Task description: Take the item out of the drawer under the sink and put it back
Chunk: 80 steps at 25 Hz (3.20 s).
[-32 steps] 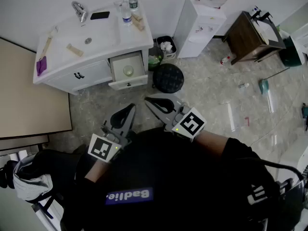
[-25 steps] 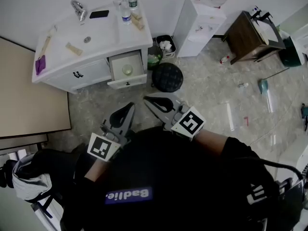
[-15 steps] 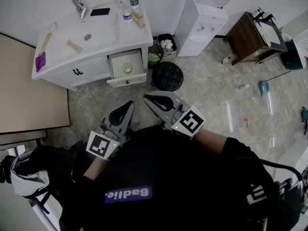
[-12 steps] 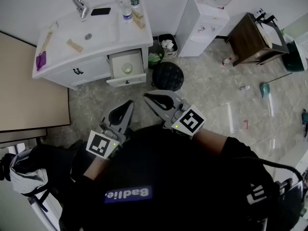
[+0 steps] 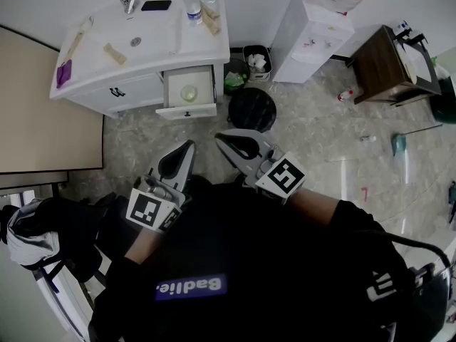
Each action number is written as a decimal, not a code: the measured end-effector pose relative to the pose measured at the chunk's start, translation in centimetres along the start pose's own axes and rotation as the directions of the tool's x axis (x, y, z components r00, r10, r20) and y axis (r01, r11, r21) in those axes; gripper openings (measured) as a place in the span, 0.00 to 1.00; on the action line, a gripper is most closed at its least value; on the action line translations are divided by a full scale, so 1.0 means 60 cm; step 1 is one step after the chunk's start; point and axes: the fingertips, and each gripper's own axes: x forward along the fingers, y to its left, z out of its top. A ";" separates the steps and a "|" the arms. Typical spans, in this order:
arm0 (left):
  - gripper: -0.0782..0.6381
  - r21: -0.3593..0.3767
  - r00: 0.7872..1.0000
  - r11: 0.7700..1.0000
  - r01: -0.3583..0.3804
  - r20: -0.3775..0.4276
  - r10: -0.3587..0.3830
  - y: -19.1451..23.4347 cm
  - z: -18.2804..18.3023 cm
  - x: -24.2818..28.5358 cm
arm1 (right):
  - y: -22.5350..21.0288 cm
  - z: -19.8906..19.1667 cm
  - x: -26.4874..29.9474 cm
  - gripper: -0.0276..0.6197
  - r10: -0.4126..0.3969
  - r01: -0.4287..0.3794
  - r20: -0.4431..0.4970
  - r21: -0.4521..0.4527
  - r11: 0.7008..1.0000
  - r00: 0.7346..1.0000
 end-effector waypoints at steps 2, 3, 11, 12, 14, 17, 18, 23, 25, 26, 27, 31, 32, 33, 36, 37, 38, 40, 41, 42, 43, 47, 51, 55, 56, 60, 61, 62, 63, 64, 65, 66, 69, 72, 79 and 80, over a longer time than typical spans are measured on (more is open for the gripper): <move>0.11 -0.003 1.000 1.000 0.006 -0.013 -0.006 -0.001 -0.006 0.005 | -0.010 -0.003 0.003 0.04 0.002 -0.002 -0.014 0.009 1.000 1.000; 0.11 0.000 1.000 1.000 0.005 -0.009 -0.005 0.003 -0.004 0.008 | -0.014 -0.003 0.006 0.04 0.001 -0.001 -0.017 0.009 1.000 1.000; 0.11 -0.033 0.998 0.999 0.041 -0.037 -0.042 0.105 -0.017 0.036 | -0.064 0.007 0.090 0.04 -0.034 0.033 -0.028 -0.029 0.999 0.999; 0.11 -0.040 0.998 0.998 0.050 -0.037 -0.051 0.124 -0.016 0.043 | -0.072 0.011 0.105 0.04 -0.045 0.044 -0.032 -0.036 0.998 0.998; 0.11 -0.054 0.997 0.996 0.071 -0.037 -0.073 0.166 -0.013 0.058 | -0.090 0.015 0.139 0.04 -0.067 0.065 -0.043 -0.046 0.997 0.997; 0.11 -0.056 0.993 0.993 0.105 -0.052 -0.108 0.229 -0.009 0.077 | -0.116 0.018 0.194 0.04 -0.102 0.100 -0.049 -0.041 0.994 0.994; 0.11 -0.054 0.991 0.992 0.115 -0.060 -0.118 0.250 -0.008 0.083 | -0.125 0.020 0.211 0.04 -0.117 0.116 -0.048 -0.035 0.993 0.992; 0.11 -0.039 0.984 0.987 0.155 -0.083 -0.158 0.342 0.008 0.104 | -0.158 0.041 0.286 0.04 -0.182 0.181 -0.026 -0.030 0.983 0.983; 0.11 -0.033 0.980 0.984 0.173 -0.089 -0.175 0.363 0.015 0.109 | -0.166 0.052 0.303 0.04 -0.206 0.206 -0.010 -0.037 0.978 0.978; 0.11 -0.032 0.979 0.983 0.178 -0.093 -0.181 0.371 0.017 0.113 | -0.170 0.057 0.308 0.04 -0.219 0.218 -0.004 -0.041 0.975 0.976; 0.11 -0.032 0.978 0.983 0.181 -0.096 -0.183 0.378 0.018 0.116 | -0.175 0.060 0.312 0.04 -0.231 0.231 0.000 -0.044 0.972 0.973; 0.11 -0.042 0.977 0.983 0.176 -0.112 -0.180 0.392 0.014 0.130 | -0.191 0.068 0.312 0.04 -0.254 0.254 0.002 -0.046 0.966 0.967; 0.11 -0.043 0.977 0.984 0.171 -0.118 -0.175 0.395 0.011 0.135 | -0.195 0.069 0.311 0.04 -0.252 0.251 0.002 -0.048 0.967 0.968; 0.11 -0.043 0.978 0.986 0.163 -0.123 -0.167 0.398 0.007 0.140 | -0.198 0.071 0.310 0.04 -0.247 0.247 0.002 -0.049 0.968 0.969; 0.11 -0.047 0.984 0.992 0.119 -0.130 -0.125 0.404 -0.001 0.156 | -0.211 0.075 0.303 0.04 -0.232 0.232 -0.002 -0.050 0.972 0.973; 0.11 -0.047 0.985 0.994 0.103 -0.133 -0.109 0.406 -0.005 0.161 | -0.216 0.075 0.299 0.03 -0.228 0.227 -0.007 -0.050 0.973 0.974; 0.11 -0.046 0.986 0.995 0.092 -0.139 -0.097 0.407 -0.009 0.166 | -0.220 0.076 0.296 0.04 -0.223 0.222 -0.012 -0.051 0.974 0.975; 0.11 -0.046 0.984 0.995 0.084 -0.156 -0.091 0.408 -0.027 0.175 | -0.227 0.073 0.289 0.04 -0.215 0.214 -0.022 -0.050 0.976 0.976; 0.11 -0.049 0.983 0.996 0.079 -0.164 -0.086 0.409 -0.040 0.179 | -0.230 0.071 0.284 0.04 -0.214 0.213 -0.026 -0.048 0.976 0.976; 0.11 -0.052 0.982 0.996 0.072 -0.173 -0.080 0.411 -0.054 0.182 | -0.235 0.069 0.278 0.04 -0.217 0.215 -0.030 -0.046 0.975 0.976; 0.12 -0.056 0.980 0.996 0.068 -0.181 -0.077 0.412 -0.066 0.187 | -0.239 0.067 0.272 0.04 -0.221 0.220 -0.033 -0.045 0.974 0.975; 0.12 -0.064 0.969 0.997 0.053 -0.238 -0.067 0.408 -0.097 0.206 | -0.258 0.067 0.249 0.04 -0.245 0.243 -0.030 -0.048 0.969 0.969; 0.12 -0.059 0.953 0.997 0.051 -0.297 -0.066 0.411 -0.139 0.221 | -0.265 0.060 0.237 0.04 -0.241 0.239 -0.049 -0.047 0.970 0.969; 0.12 -0.057 0.932 0.998 0.029 -0.361 -0.047 0.430 -0.189 0.238 | -0.278 0.048 0.229 0.04 -0.235 0.232 -0.074 -0.049 0.972 0.969; 0.12 -0.064 0.926 0.998 0.016 -0.375 -0.039 0.435 -0.198 0.243 | -0.281 0.046 0.227 0.04 -0.237 0.234 -0.078 -0.047 0.971 0.968; 0.20 -0.074 0.909 0.997 -0.015 -0.417 -0.017 0.451 -0.223 0.267 | -0.302 0.041 0.213 0.04 -0.257 0.255 -0.088 -0.039 0.966 0.962; 0.20 -0.065 0.904 0.998 -0.017 -0.428 -0.012 0.456 -0.232 0.273 | -0.309 0.041 0.211 0.04 -0.264 0.262 -0.088 -0.036 0.965 0.961; 0.20 -0.057 0.898 0.998 -0.020 -0.441 -0.007 0.462 -0.243 0.278 | -0.315 0.041 0.209 0.04 -0.269 0.267 -0.088 -0.032 0.963 0.959; 0.21 -0.053 0.890 0.998 -0.024 -0.455 -0.002 0.468 -0.256 0.283 | -0.321 0.041 0.209 0.04 -0.273 0.271 -0.088 -0.030 0.962 0.958; 0.21 -0.052 0.881 0.998 -0.028 -0.473 0.000 0.475 -0.271 0.287 | -0.326 0.041 0.209 0.04 -0.276 0.274 -0.088 -0.028 0.961 0.957; 0.21 -0.054 0.868 0.998 -0.031 -0.497 0.000 0.481 -0.290 0.289 | -0.330 0.041 0.210 0.04 -0.277 0.276 -0.088 -0.027 0.961 0.957; 0.22 -0.054 0.852 0.998 -0.031 -0.524 -0.002 0.487 -0.312 0.289 | -0.333 0.040 0.211 0.04 -0.279 0.278 -0.088 -0.026 0.960 0.956; 0.24 -0.028 0.790 0.999 -0.035 -0.613 0.011 0.512 -0.384 0.287 | -0.343 0.034 0.213 0.04 -0.283 0.282 -0.096 -0.025 0.959 0.954; 0.25 0.001 0.720 1.000 -0.026 -0.693 0.019 0.530 -0.448 0.287 | -0.349 0.030 0.215 0.04 -0.288 0.286 -0.102 -0.034 0.958 0.952; 0.27 0.047 0.575 0.999 0.004 -0.818 0.036 0.562 -0.553 0.299 | -0.356 0.018 0.207 0.04 -0.305 0.301 -0.147 -0.052 0.952 0.941; 0.27 0.050 0.560 0.999 -0.001 -0.828 0.042 0.567 -0.565 0.300 | -0.356 0.016 0.204 0.04 -0.308 0.303 -0.155 -0.051 0.952 0.939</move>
